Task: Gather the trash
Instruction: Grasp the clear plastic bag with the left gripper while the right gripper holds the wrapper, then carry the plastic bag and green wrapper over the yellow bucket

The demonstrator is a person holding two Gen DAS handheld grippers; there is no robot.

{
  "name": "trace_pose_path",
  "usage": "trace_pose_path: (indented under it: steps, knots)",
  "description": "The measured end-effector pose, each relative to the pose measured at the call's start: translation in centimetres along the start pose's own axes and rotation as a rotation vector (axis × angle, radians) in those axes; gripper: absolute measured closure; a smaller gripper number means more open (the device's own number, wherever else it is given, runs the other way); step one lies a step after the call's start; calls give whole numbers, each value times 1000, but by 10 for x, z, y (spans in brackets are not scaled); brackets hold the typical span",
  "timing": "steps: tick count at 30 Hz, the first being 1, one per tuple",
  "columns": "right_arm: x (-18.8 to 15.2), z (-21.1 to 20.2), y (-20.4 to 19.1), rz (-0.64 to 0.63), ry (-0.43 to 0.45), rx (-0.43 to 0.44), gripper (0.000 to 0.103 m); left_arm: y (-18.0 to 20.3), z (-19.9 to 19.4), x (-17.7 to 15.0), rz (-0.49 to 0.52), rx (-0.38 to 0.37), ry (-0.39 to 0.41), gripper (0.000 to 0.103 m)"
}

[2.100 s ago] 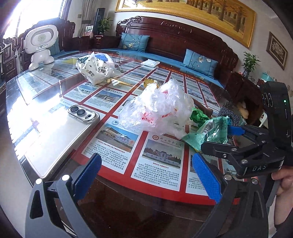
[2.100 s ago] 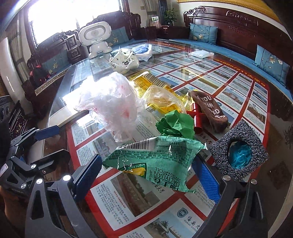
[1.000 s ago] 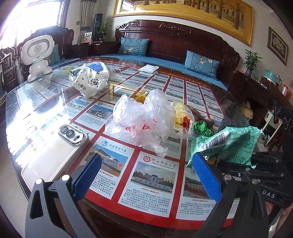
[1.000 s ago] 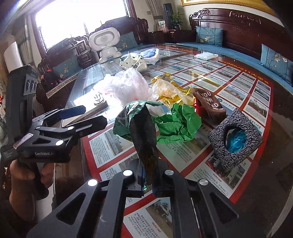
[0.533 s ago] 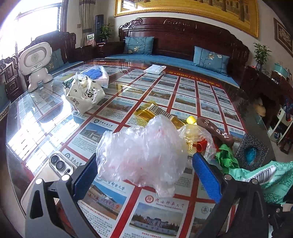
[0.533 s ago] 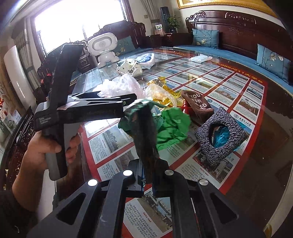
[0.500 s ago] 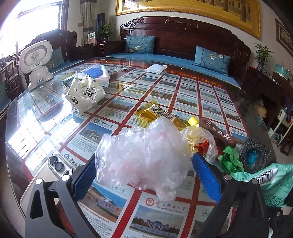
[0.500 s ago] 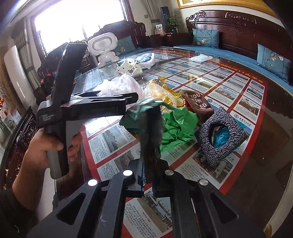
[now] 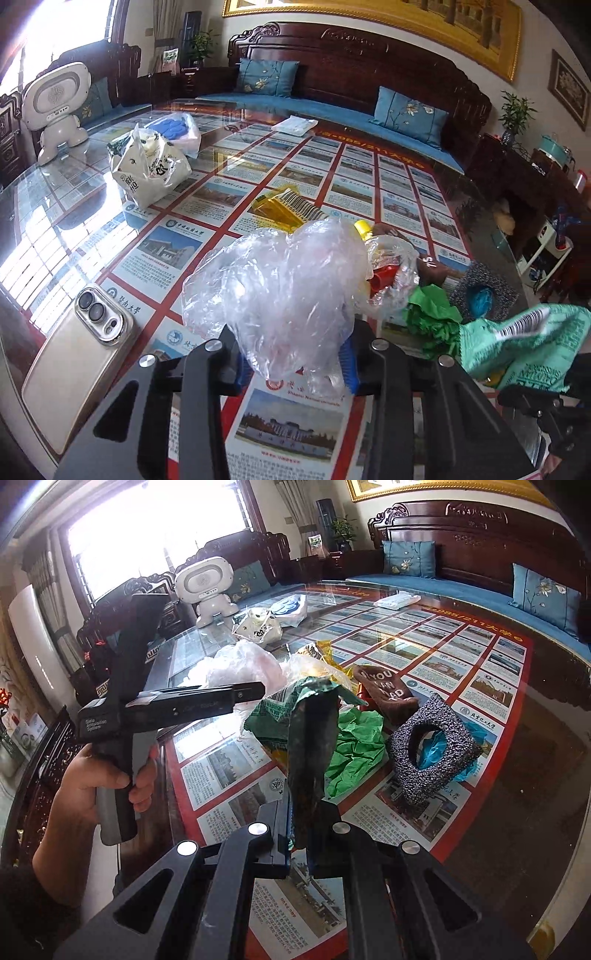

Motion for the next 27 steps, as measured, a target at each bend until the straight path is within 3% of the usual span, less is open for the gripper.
trace_pose_path:
  steps: [8, 14, 21, 27]
  knots:
    - [-21, -46, 12, 46, 69, -7, 97, 35, -63, -15, 51, -86, 69, 65]
    - [-41, -86, 32, 95, 120, -42, 97, 78, -85, -18, 113, -138, 83, 65]
    - [-79, -140, 73, 166, 170, -138, 97, 157, -82, -21, 213, -236, 52, 65]
    - [-129, -190, 124, 261, 188, -262, 97, 242, -57, -27, 311, -320, -5, 65]
Point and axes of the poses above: each gripper's, at about its wrist camera, not at the fingertips, and z roughly the way its jaws point, y to its right, x to its top, the point moved 1 cm from there along z, roughly the way its jaws point, and after that the axes turned 5 degrees about -y, right-handed, at the moved point
